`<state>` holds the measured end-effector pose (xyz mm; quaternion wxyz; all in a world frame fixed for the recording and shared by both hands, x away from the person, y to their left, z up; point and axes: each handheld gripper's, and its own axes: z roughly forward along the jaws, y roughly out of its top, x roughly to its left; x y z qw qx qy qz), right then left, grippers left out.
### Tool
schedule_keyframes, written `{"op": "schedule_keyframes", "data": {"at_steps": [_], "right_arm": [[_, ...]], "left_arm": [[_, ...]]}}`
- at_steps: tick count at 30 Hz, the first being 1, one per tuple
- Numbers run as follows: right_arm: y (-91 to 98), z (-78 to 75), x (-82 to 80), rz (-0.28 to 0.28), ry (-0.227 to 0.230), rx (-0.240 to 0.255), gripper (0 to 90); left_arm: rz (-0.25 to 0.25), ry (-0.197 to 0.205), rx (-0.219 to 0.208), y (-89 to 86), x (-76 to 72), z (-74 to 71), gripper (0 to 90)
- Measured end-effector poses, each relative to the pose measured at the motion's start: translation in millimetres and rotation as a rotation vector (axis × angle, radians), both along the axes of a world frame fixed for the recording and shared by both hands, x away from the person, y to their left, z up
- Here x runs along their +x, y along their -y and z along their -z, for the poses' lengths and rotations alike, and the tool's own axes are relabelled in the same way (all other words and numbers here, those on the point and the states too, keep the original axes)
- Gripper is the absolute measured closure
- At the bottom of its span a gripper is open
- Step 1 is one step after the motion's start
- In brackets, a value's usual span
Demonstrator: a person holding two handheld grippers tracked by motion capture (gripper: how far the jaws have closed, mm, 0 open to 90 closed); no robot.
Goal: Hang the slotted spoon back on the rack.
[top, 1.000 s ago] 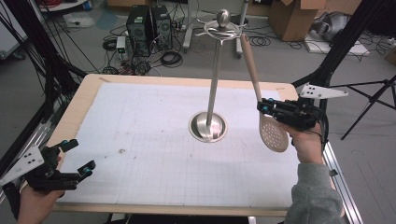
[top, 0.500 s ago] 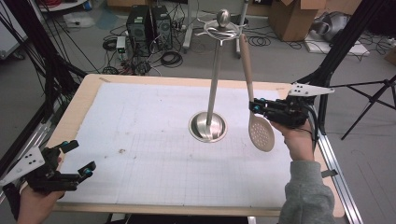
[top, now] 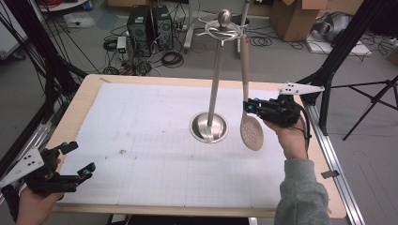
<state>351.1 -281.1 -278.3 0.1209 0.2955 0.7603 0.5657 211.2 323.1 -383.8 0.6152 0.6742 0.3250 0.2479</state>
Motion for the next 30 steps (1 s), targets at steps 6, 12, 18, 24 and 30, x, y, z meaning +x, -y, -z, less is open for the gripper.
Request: {"op": "schedule_keyframes", "data": {"at_steps": [6, 12, 18, 24, 30], "right_arm": [[-5.9, 1.6, 2.7, 0.005, 0.001, -0.009, 78.5], [-9.4, 2.6, 5.0, 0.009, 0.003, -0.012, 78.5], [-14.7, 3.8, 7.7, 0.014, 0.0, -0.015, 78.4], [-21.7, 5.1, 11.2, 0.02, -0.003, -0.018, 78.3], [-27.8, 6.5, 15.1, 0.026, 0.001, -0.021, 78.3]], "left_arm": [[0.002, 0.001, -0.002, -0.3, -0.7, -0.3, 1.7], [0.001, 0.0, -0.004, -0.4, -1.4, -0.1, 1.7], [0.002, 0.001, -0.002, -1.1, -2.5, -0.1, 1.7], [-0.001, 0.002, -0.003, -2.3, -3.9, -0.4, 1.7], [-0.006, 0.001, -0.003, -3.5, -5.2, -0.3, 1.8]]}}
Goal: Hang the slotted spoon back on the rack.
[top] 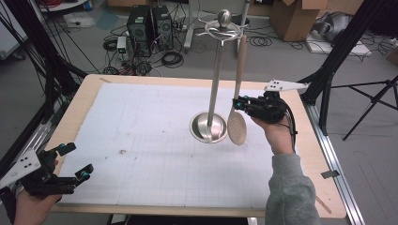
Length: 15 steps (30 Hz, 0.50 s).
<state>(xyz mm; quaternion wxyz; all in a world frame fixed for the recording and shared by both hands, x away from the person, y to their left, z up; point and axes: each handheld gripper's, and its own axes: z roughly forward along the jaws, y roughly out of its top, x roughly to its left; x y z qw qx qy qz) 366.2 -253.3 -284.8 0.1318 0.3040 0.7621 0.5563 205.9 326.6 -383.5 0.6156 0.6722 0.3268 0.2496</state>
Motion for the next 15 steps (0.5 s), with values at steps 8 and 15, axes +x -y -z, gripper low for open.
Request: {"op": "schedule_keyframes", "data": {"at_steps": [8, 15], "right_arm": [[-3.5, 1.6, 1.8, 0.004, -0.001, 0.01, 78.0], [-3.1, 1.1, -4.1, 0.037, 0.056, -0.002, 64.7]], "left_arm": [[-0.004, -0.001, -0.004, -2.4, -1.5, 0.5, 1.7], [0.004, -0.002, -0.004, -1.8, -0.9, 1.1, 1.7]]}}
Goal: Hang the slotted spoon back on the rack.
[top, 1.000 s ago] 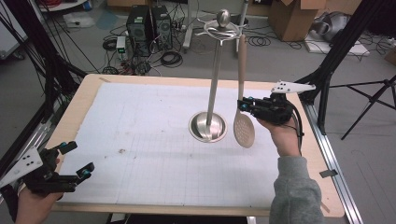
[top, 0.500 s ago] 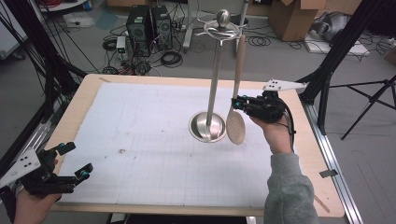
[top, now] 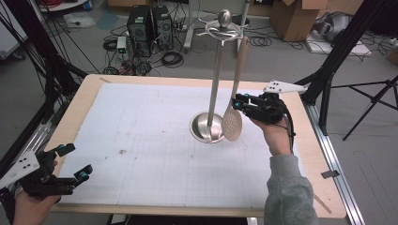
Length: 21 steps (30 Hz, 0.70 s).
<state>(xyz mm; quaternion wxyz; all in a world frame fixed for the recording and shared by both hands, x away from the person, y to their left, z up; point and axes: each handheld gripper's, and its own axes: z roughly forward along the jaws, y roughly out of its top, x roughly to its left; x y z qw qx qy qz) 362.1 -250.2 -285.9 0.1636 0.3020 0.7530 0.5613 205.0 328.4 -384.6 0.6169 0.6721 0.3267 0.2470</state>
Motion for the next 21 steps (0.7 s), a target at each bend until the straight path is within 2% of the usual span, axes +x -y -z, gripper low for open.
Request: {"op": "schedule_keyframes", "data": {"at_steps": [5, 6, 7, 10, 13, 21], "right_arm": [[4.4, -0.4, -5.8, 0.019, 0.034, 0.02, 50.8], [4.4, -0.4, -5.8, 0.019, 0.034, 0.02, 50.8], [5.1, 0.4, -7.5, 0.026, 0.044, 0.017, 46.4], [5.7, 2.2, -8.9, 0.032, 0.052, 0.015, 41.0], [7.3, 6.9, -10.2, 0.048, 0.053, 0.023, 31.0], [5.4, 16.1, -14.2, 0.049, 0.046, 0.008, 17.6]], "left_arm": [[0.008, 0.011, -0.003, 1.0, -0.2, -0.6, 1.7], [0.01, 0.012, -0.001, 1.1, 0.1, -0.6, 1.7], [0.011, 0.012, -0.002, 1.4, 0.5, -0.4, 1.7], [0.012, 0.007, 0.001, 2.1, 1.3, 0.3, 1.7], [0.01, 0.005, 0.001, 2.4, 2.2, 0.7, 1.7], [0.015, -0.002, 0.003, 5.3, 6.4, 1.6, 1.7]]}}
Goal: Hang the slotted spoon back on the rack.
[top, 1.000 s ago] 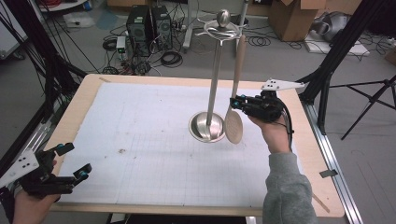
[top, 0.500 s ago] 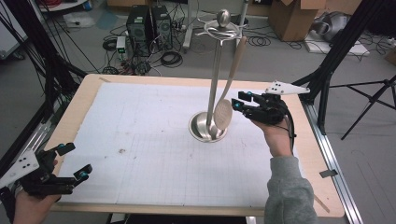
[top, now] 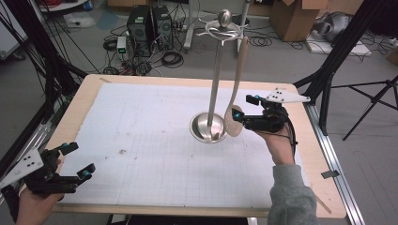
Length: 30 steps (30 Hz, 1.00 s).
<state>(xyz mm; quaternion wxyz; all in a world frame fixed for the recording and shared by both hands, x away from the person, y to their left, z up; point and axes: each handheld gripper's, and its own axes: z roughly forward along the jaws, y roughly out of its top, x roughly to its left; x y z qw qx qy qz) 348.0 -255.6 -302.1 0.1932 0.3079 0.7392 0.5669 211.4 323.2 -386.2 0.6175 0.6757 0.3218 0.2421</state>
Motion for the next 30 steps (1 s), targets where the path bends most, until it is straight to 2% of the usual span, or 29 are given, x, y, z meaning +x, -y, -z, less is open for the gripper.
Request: {"op": "schedule_keyframes", "data": {"at_steps": [9, 15, 21, 27, 30], "right_arm": [[-1.7, 13.3, -8.0, -0.009, -0.006, 0.01, 15.0], [-2.3, 21.4, -13.7, -0.017, -0.007, -0.012, 15.0], [0.8, 26.1, -19.2, -0.017, -0.002, -0.014, 14.9], [4.6, 34.4, -30.6, -0.022, 0.016, -0.033, 14.9], [5.3, 38.4, -36.0, -0.036, 0.01, -0.032, 14.8]], "left_arm": [[0.001, -0.003, 0.002, 2.7, 1.5, 0.5, 1.7], [0.001, -0.01, 0.004, 3.0, 2.8, 2.1, 1.8], [-0.004, -0.014, -0.004, 2.2, 5.9, 3.4, 1.7], [0.012, -0.02, 0.006, 6.4, 10.0, 5.2, 1.7], [0.019, -0.021, 0.005, 7.4, 11.3, 5.5, 1.7]]}}
